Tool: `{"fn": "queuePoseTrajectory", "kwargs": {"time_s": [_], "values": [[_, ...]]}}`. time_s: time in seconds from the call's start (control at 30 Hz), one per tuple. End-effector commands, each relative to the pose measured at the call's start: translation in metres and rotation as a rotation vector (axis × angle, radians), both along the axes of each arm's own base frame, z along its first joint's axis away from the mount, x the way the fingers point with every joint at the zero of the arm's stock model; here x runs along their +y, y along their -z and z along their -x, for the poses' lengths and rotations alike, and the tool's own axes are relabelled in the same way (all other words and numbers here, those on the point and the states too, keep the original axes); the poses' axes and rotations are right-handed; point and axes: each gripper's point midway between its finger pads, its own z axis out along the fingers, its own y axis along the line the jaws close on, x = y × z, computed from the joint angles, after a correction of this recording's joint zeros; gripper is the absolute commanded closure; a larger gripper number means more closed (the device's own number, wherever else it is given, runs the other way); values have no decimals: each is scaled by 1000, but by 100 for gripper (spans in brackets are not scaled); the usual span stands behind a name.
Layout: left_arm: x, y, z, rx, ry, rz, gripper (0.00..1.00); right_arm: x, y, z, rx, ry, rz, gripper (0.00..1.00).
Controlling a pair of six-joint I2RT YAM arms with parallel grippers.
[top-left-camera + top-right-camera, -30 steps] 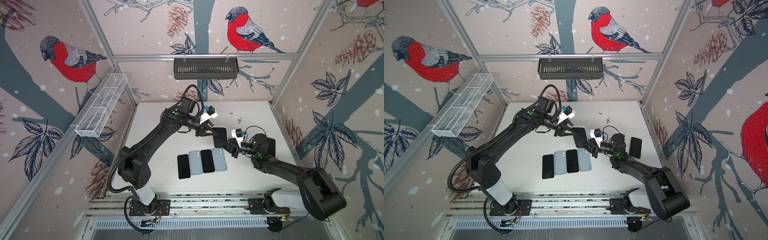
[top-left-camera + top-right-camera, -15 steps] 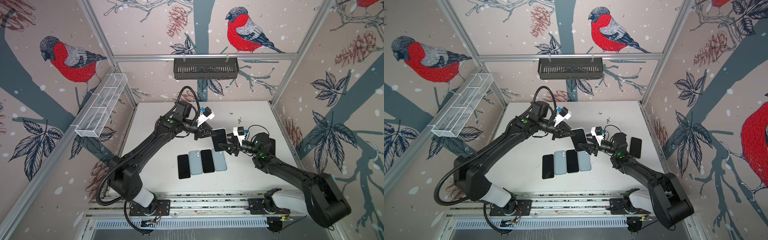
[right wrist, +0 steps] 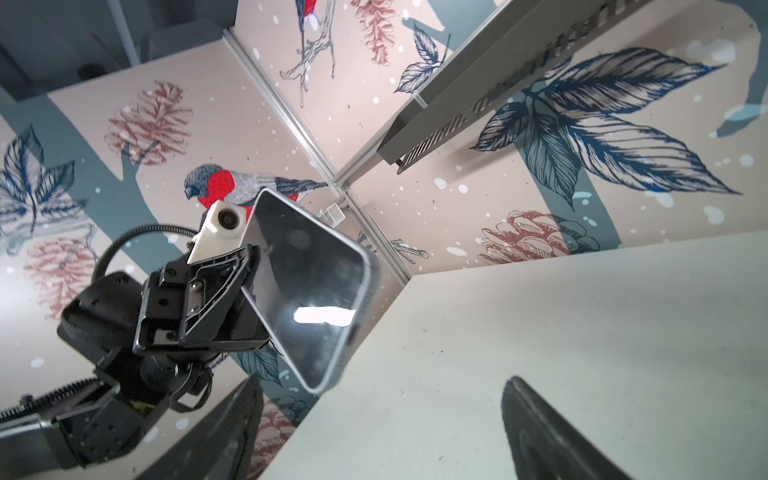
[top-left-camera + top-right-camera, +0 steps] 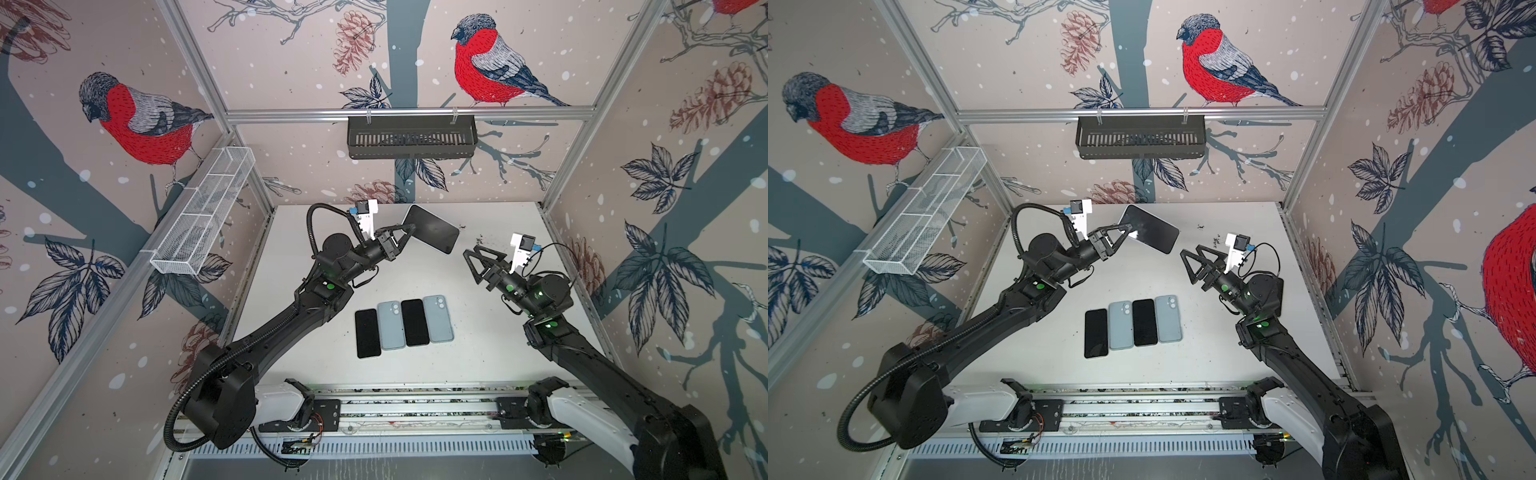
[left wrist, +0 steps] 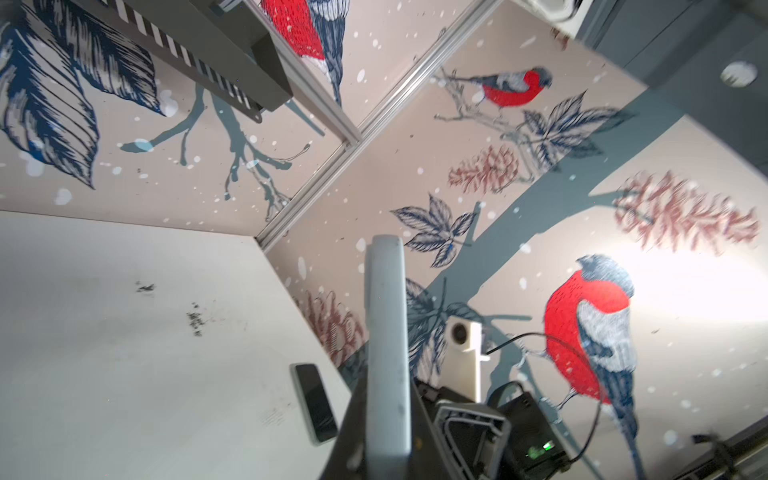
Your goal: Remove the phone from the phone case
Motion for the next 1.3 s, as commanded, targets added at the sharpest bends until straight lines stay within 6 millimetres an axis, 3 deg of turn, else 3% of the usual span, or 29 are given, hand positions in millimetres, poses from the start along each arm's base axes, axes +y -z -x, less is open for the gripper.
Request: {"fn": "queuePoseTrajectory", "kwargs": {"time_s": [0.0,0.17,0.4,0.6,1.03,1.27], "values": [[21,-59,12,-31,1,318,100,8,-1,8,83,-105,-114,9],[11,-51,15,35,47,362,100,15,-14,21,42,-225,-206,12],[12,-40,14,64,37,366,100,20,-34,38,-27,-310,-247,15],[10,-34,15,83,48,374,100,26,-40,39,-34,-340,-253,16],[7,-32,19,76,62,369,100,34,-51,37,-37,-390,-271,49],[6,-31,20,75,63,363,100,36,-56,36,-41,-401,-278,57]]}}
